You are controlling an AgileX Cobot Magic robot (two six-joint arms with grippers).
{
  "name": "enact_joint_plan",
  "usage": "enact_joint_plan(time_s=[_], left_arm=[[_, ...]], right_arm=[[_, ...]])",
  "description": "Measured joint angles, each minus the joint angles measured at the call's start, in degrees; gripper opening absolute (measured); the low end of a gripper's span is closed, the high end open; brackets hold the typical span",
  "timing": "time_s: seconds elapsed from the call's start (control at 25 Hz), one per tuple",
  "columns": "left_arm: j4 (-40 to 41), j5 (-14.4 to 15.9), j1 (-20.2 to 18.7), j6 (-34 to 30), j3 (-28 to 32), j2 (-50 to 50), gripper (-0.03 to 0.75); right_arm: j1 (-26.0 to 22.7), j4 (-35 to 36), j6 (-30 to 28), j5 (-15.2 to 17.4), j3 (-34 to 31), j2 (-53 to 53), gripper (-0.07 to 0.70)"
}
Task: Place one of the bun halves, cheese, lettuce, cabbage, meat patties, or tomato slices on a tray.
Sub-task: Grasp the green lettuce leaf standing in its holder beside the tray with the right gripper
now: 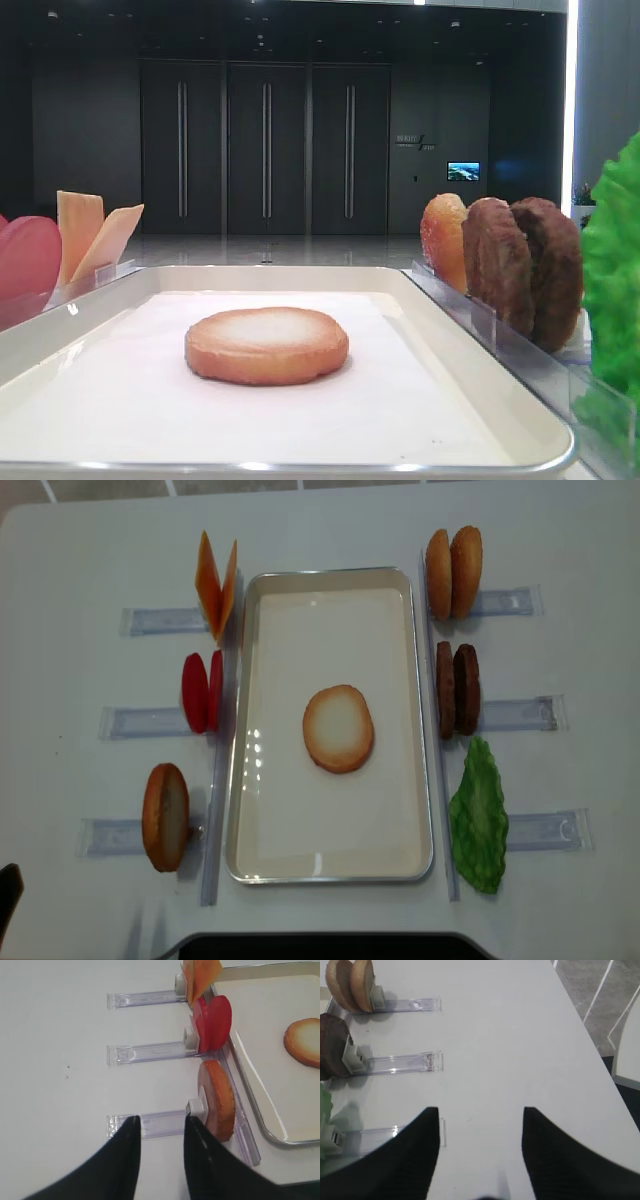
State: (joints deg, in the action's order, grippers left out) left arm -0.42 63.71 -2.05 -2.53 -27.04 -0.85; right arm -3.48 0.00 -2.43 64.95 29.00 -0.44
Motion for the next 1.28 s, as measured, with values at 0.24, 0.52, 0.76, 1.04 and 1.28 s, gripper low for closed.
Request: enact_joint_plan(time_s=[0.24,0.52,0.76,1.04,1.28], left_arm=[[0.00,0.00,0.00,0.00,0.00,0.00,0.230],[-0.05,0.00,0.00,0.00,0.00,0.00,0.230],[-0.05,0.00,0.00,0.00,0.00,0.00,0.230],[-0.05,0.00,0.00,0.00,0.00,0.00,0.202],[-0.05,0.00,0.00,0.00,0.00,0.00,0.139]], right_arm=[[0.00,0.74,0.00,-0.08,0.00,0.00,0.354],[0.00,1.73,4.89,-3.68,3.98,24.19,0.328],[0.00,3.07,4.02,-1.00,14.51,55.02,0.328],[9.06,3.99,8.75,3.73,20.94,64.46,0.328],[30.39,0.33,25.87,4.14,24.40,70.40,0.328]])
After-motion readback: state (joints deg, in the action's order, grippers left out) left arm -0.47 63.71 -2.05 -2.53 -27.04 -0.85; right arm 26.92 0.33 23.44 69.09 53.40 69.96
